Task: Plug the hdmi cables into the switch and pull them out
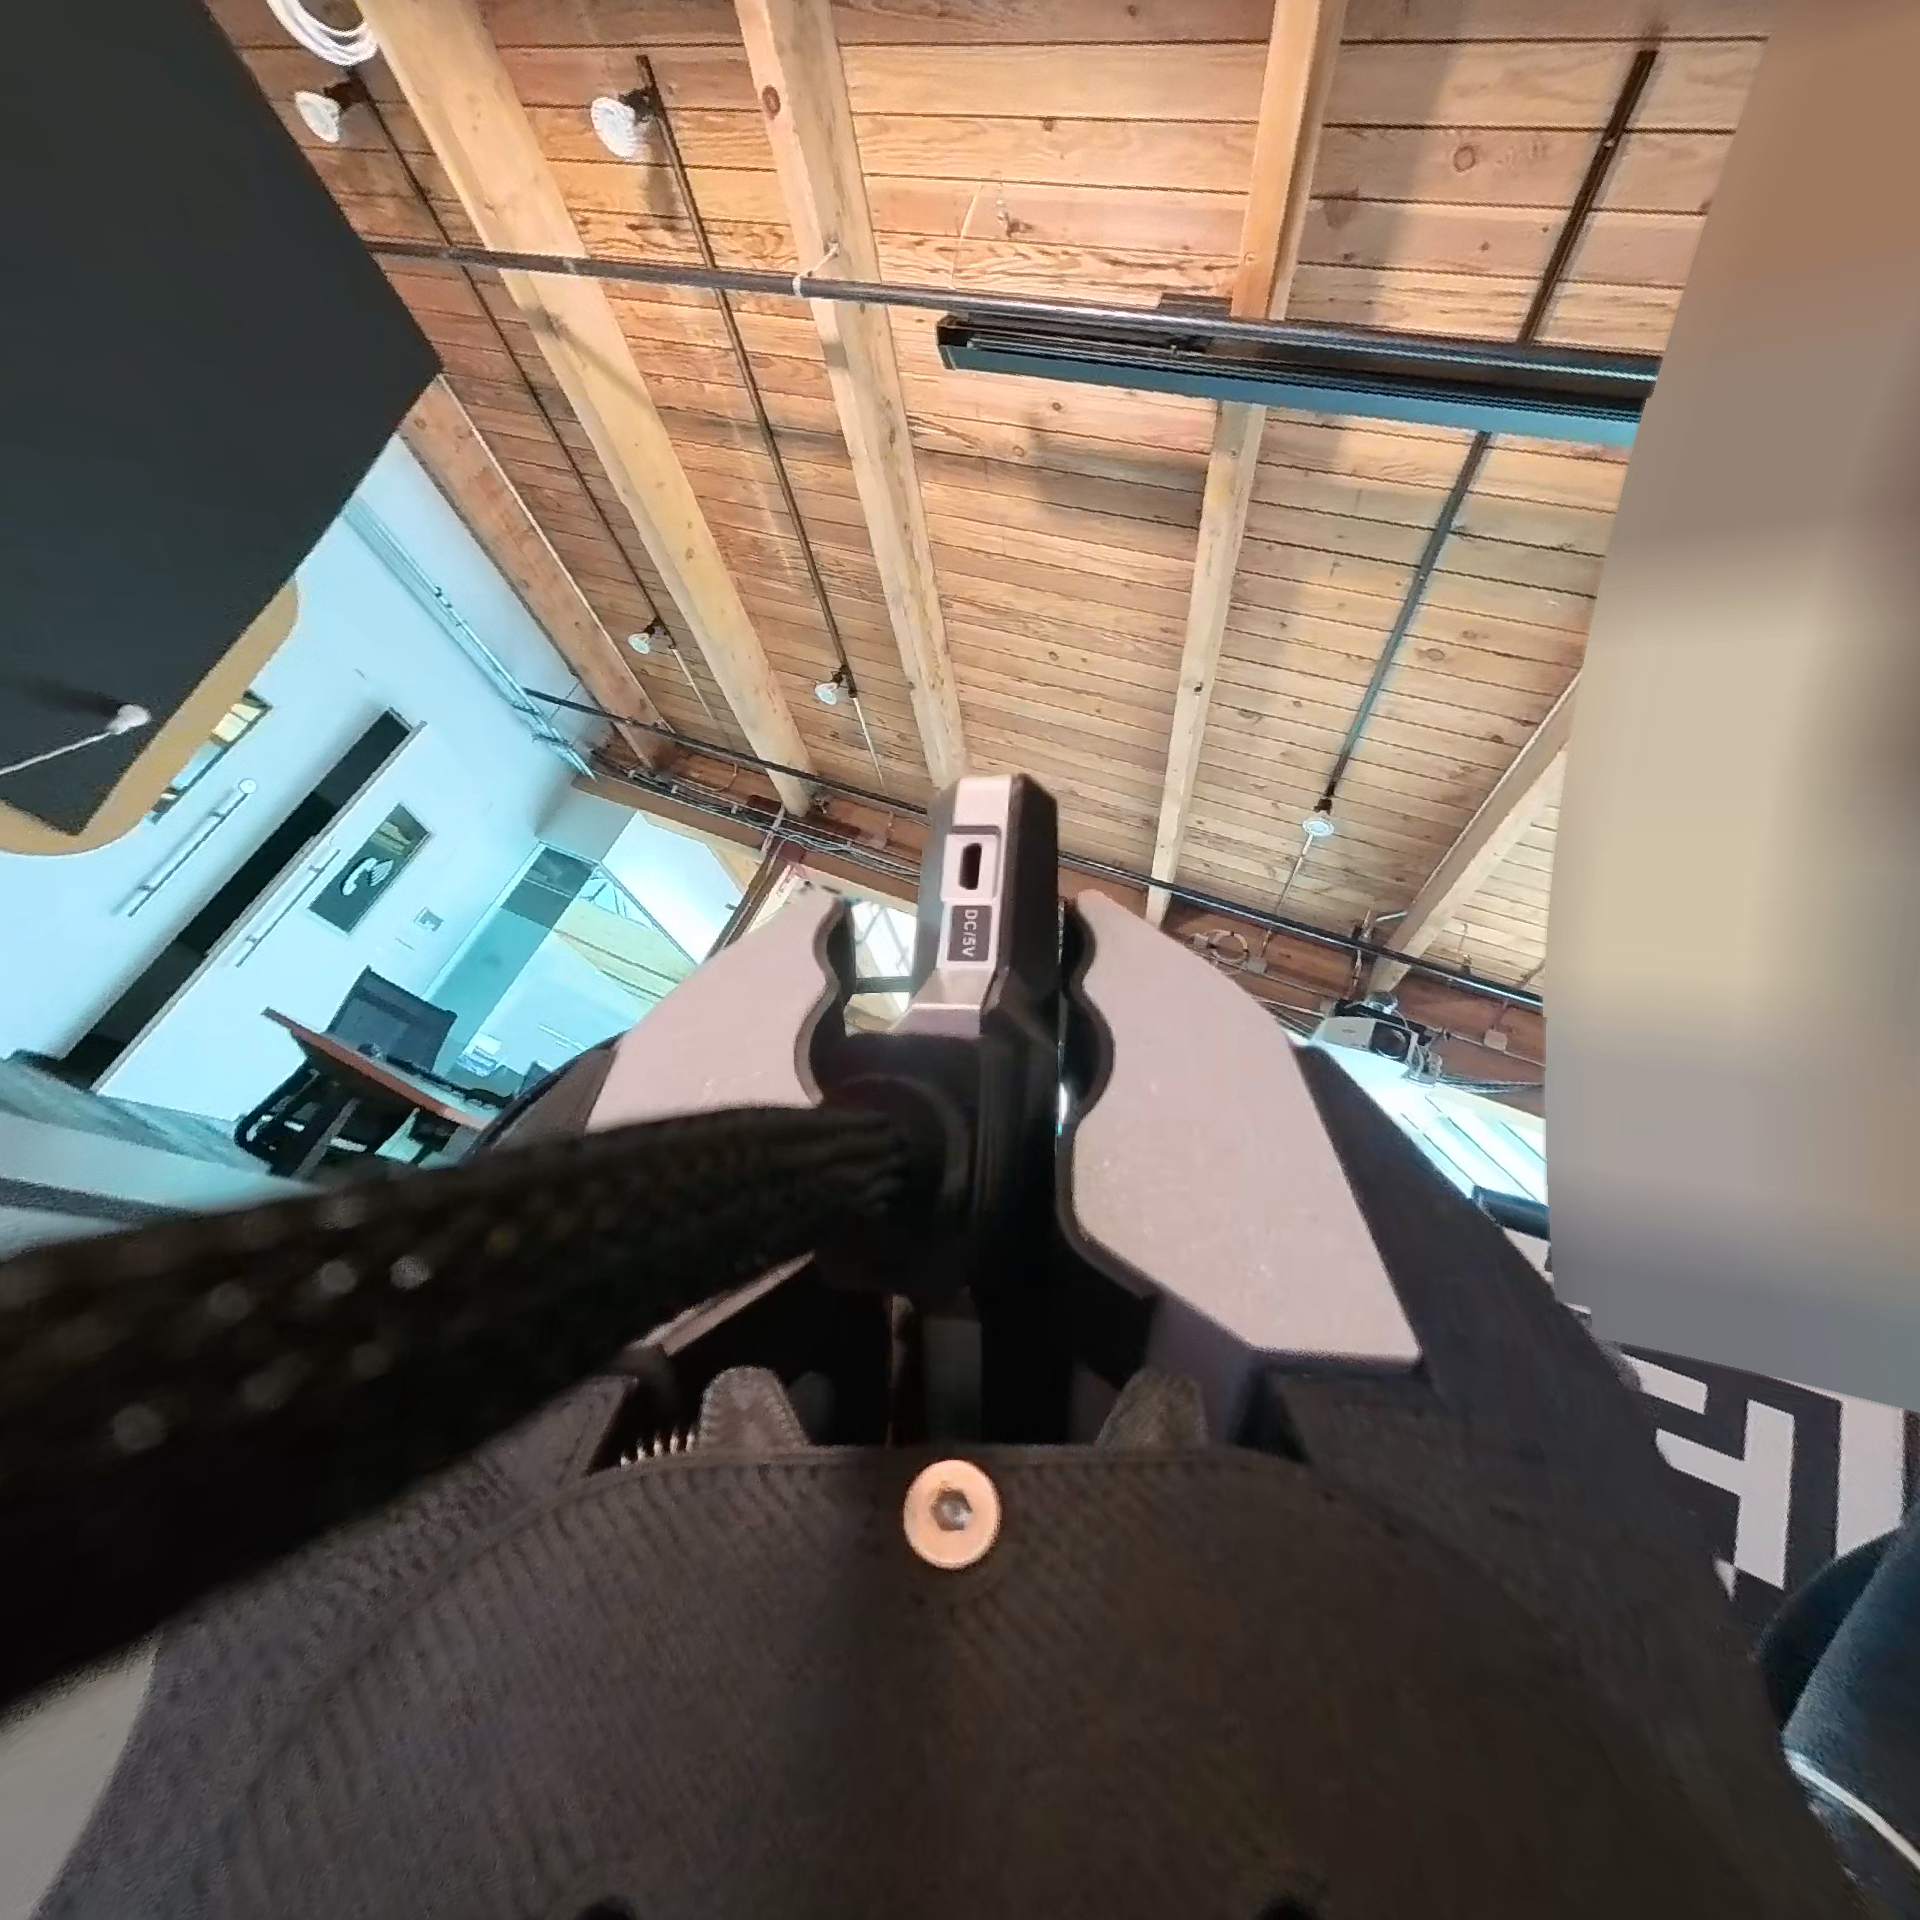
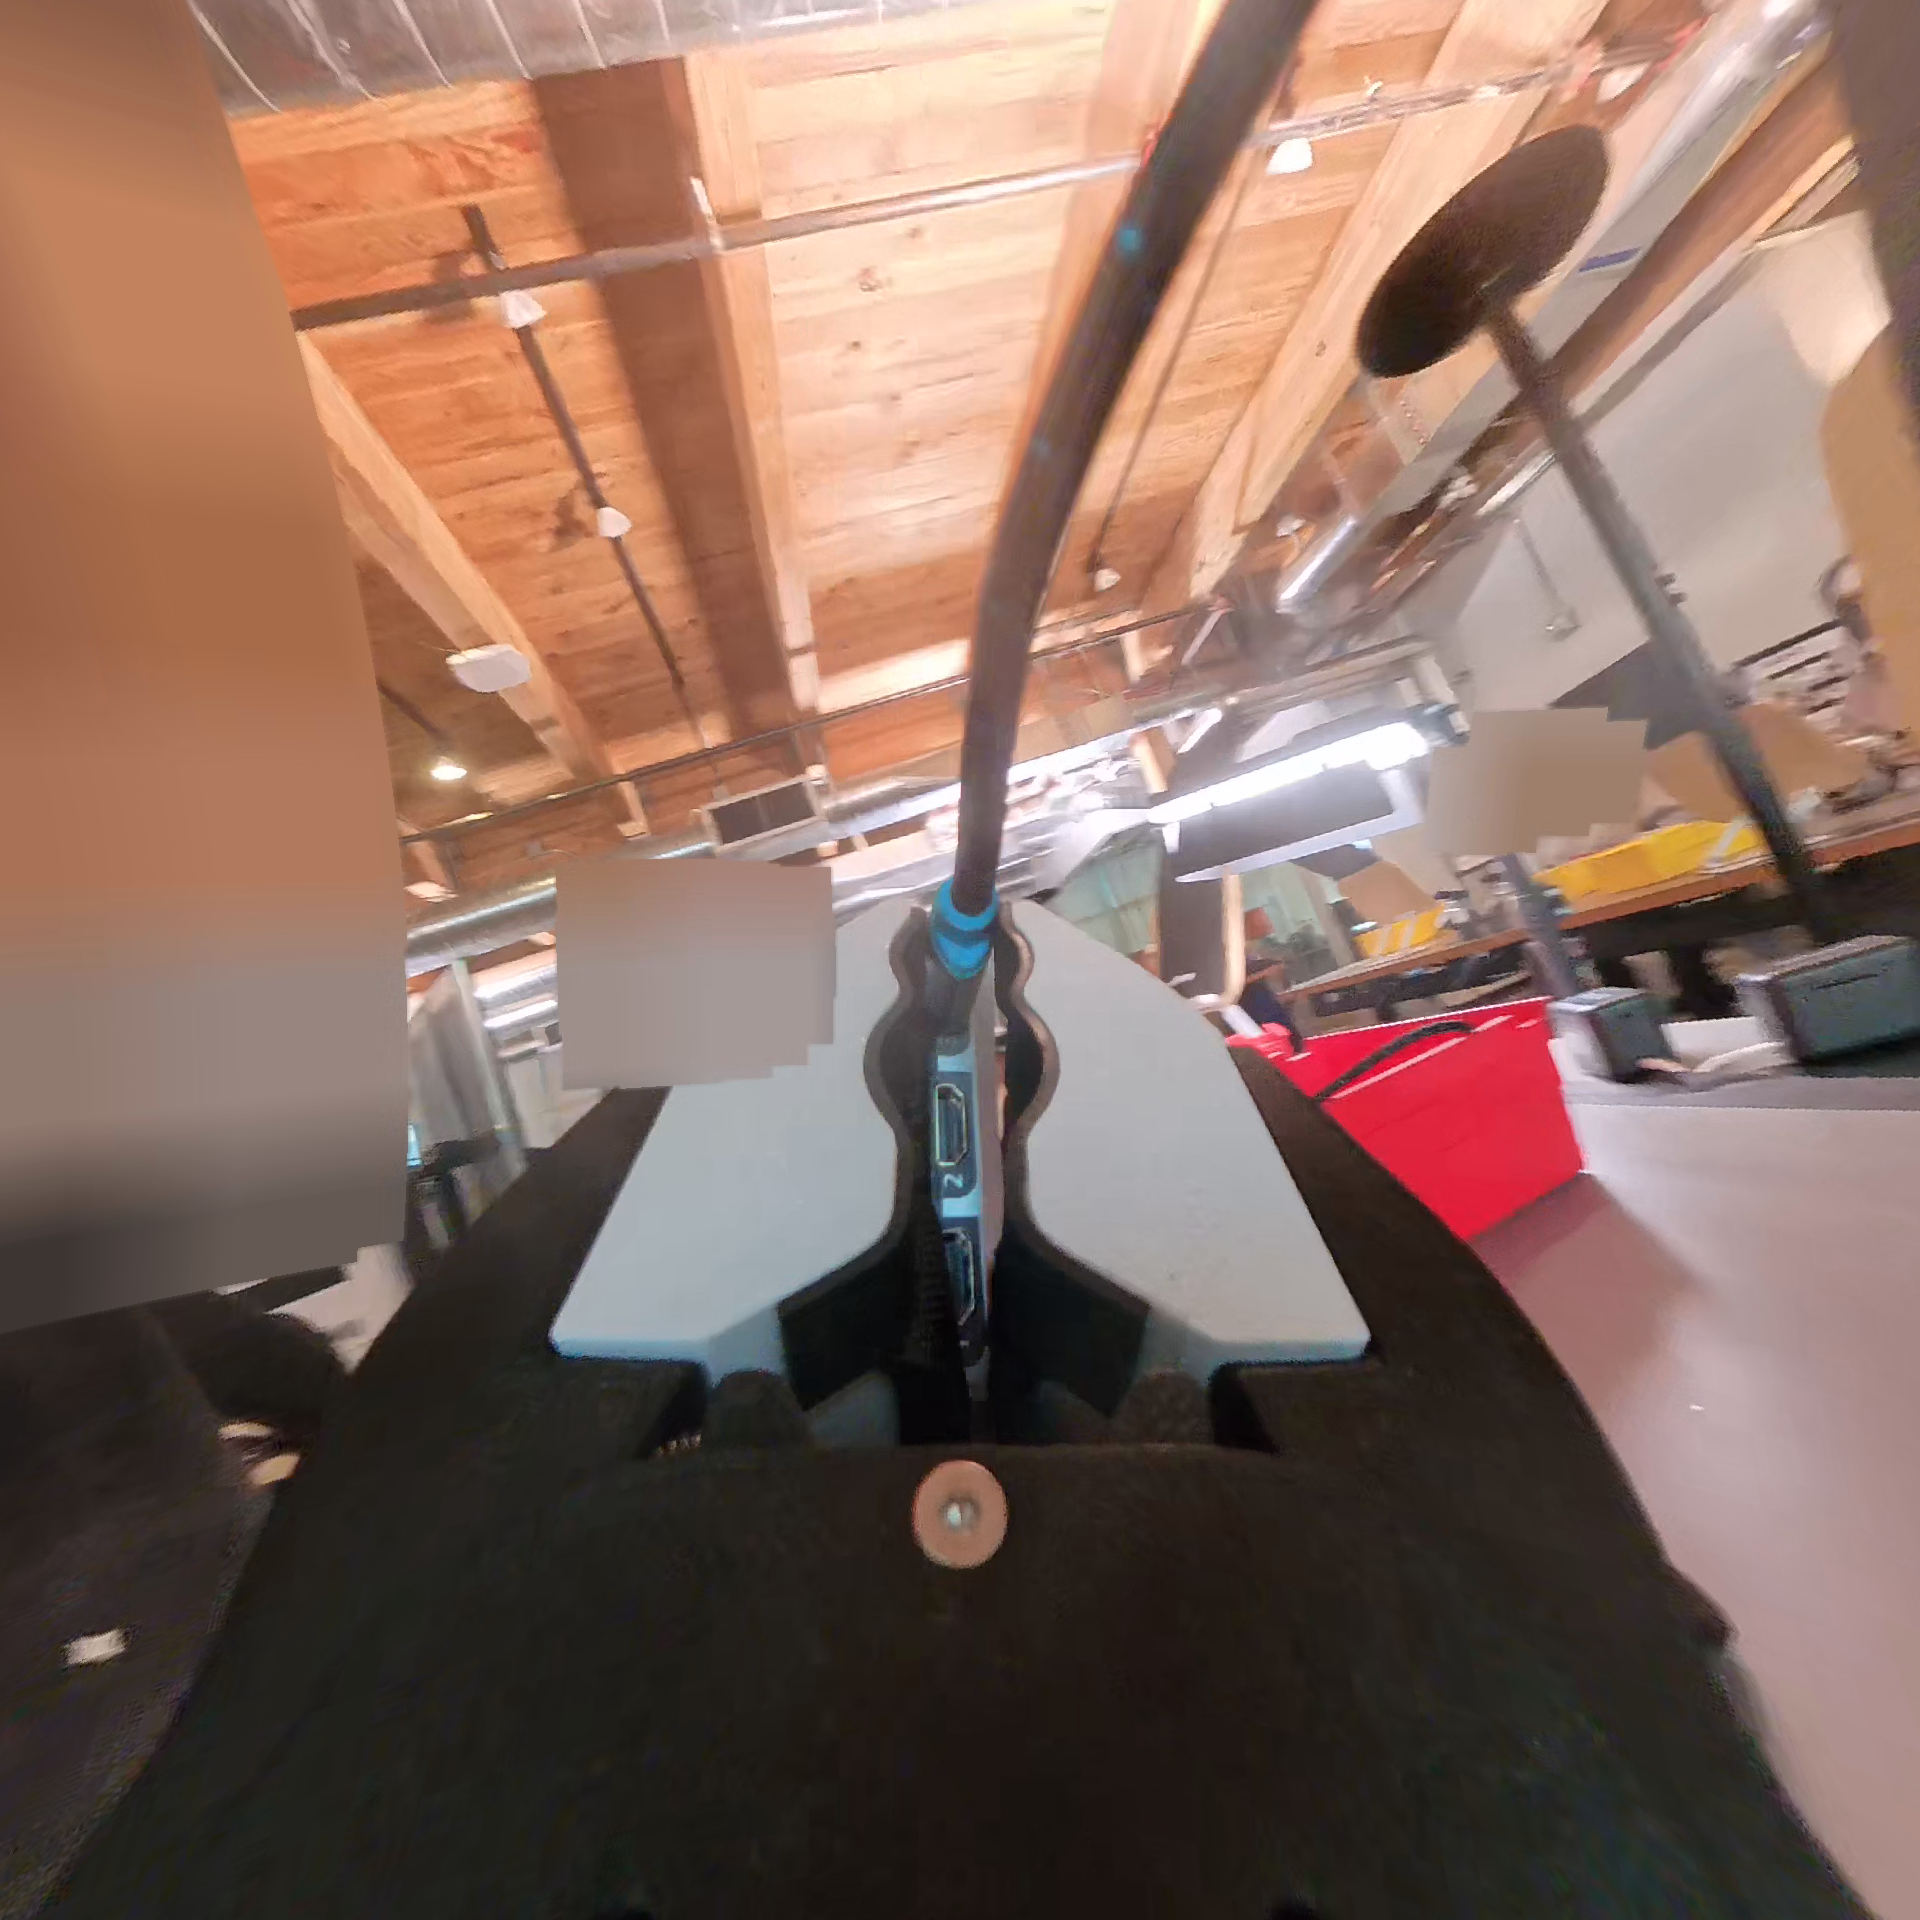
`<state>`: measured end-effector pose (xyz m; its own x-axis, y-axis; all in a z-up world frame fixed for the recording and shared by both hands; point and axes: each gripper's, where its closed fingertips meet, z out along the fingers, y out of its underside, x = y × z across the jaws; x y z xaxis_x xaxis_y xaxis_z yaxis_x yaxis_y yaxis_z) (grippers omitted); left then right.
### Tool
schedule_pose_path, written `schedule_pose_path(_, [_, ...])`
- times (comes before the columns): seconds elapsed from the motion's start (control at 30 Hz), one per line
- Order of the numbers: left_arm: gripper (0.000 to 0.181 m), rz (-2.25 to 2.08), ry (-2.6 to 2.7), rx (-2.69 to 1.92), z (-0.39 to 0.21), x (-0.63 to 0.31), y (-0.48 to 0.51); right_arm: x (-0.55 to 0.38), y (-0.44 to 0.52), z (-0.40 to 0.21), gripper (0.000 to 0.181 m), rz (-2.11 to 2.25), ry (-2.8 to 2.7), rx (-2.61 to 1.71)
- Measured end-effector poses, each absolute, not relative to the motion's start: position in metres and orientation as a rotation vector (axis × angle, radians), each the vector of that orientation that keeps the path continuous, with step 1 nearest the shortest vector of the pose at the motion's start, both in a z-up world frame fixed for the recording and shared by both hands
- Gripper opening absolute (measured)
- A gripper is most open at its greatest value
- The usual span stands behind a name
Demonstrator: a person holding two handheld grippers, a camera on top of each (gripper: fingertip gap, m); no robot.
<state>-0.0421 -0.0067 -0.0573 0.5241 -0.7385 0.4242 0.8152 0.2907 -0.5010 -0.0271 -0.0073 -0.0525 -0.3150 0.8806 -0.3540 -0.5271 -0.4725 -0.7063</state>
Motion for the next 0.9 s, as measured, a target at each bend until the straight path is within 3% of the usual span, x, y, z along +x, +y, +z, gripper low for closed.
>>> schedule_pose_path(0.03, [0.037,-1.04,-0.125,-0.755,-0.059,-0.043,-0.005,-0.027,-0.004,-0.053,0.015,1.865,-0.573,-0.919])
schedule_pose_path(0.7, [0.035,-1.227,-0.216,-0.74,-0.069,-0.053,-0.001,-0.036,0.008,-0.066,0.01,2.092,-0.419,-1.061])
schedule_pose_path(0.9, [0.021,-1.166,-0.229,-0.725,-0.074,-0.062,-0.004,-0.032,0.017,-0.07,0.01,2.17,-0.275,-1.013])
